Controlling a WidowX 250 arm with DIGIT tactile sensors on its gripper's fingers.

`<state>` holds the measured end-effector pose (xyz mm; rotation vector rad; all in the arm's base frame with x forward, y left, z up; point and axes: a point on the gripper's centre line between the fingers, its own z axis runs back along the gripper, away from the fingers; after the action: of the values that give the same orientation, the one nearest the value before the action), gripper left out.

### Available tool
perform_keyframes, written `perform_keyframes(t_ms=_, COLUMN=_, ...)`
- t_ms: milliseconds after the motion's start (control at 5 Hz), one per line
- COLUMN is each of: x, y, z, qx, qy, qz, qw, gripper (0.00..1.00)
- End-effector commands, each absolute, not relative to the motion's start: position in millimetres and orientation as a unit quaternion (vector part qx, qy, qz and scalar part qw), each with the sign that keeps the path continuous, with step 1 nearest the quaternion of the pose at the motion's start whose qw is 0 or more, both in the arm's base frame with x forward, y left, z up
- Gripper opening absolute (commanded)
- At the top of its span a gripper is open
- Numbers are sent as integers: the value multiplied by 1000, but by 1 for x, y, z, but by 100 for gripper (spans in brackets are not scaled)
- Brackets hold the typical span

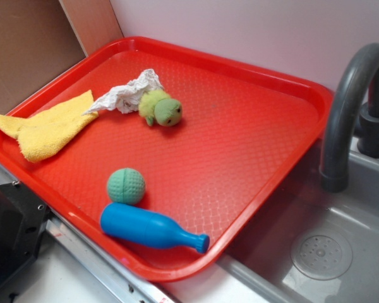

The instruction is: Grab the green ball.

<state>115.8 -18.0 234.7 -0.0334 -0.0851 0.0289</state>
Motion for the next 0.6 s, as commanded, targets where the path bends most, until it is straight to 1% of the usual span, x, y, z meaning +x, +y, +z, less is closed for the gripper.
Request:
perform_keyframes(t_ms=0, x=116, y=-18, z=235, qx=-17, qy=-43, qz=14, qw=999, gripper=100)
perform_keyframes(t_ms=200, x=117, y=-20, z=230, qx=-34, qy=-49, qz=57, qw=997, gripper=100)
perform_keyframes(t_ms=400, x=121, y=-29, z=219, qx=-73, qy=-45, qz=125, qw=989, gripper=100)
